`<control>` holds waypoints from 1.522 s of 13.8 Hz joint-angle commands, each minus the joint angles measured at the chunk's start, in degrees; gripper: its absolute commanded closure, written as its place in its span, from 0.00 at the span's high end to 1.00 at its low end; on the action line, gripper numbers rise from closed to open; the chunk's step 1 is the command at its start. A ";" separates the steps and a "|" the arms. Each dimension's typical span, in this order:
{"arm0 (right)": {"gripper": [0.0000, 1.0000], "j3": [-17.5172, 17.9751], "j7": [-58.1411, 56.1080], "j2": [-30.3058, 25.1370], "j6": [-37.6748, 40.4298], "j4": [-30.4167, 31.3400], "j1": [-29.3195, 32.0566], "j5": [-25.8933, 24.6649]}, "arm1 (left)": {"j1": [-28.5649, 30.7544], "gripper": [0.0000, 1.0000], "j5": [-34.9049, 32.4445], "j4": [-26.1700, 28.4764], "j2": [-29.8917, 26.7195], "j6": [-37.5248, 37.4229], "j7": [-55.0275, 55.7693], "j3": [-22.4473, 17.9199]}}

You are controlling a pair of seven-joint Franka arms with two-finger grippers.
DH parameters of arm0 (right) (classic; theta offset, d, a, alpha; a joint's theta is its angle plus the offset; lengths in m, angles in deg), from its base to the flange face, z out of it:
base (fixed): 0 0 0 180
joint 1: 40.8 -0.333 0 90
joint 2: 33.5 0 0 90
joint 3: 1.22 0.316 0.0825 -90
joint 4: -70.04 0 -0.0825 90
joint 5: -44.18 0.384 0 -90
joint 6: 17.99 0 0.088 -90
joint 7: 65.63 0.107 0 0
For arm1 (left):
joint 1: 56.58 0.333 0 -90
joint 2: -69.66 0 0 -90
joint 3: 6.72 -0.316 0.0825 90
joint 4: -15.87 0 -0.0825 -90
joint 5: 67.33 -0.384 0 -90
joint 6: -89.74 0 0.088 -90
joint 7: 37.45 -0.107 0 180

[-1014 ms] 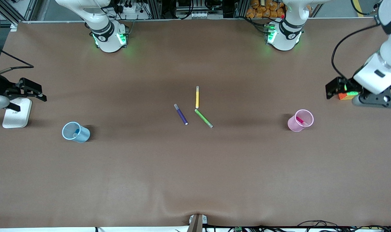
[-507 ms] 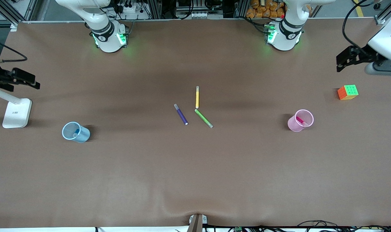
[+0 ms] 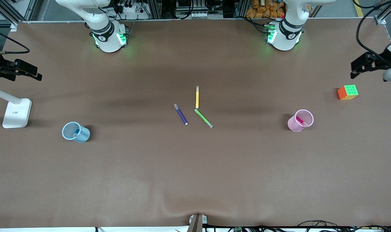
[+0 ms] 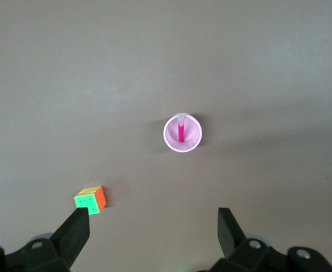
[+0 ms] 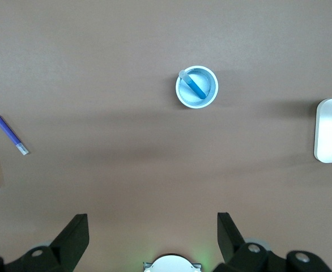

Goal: Place pink and blue markers in matching cups

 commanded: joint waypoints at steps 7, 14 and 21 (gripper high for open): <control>1.00 0.64 0.44 -1.15 -0.80 -0.01 0.67 -1.80 | 0.16 1.00 1.92 -1.90 0.95 -0.50 -0.73 -1.25; 1.00 0.81 0.35 -1.06 -1.15 -0.28 -0.30 -1.36 | 0.16 1.00 1.83 -1.64 0.95 -0.67 3.03 -1.95; 1.00 0.81 0.35 -0.88 -0.45 -0.19 -0.48 -1.45 | 0.07 1.00 1.83 -1.64 1.57 -0.85 5.42 -1.87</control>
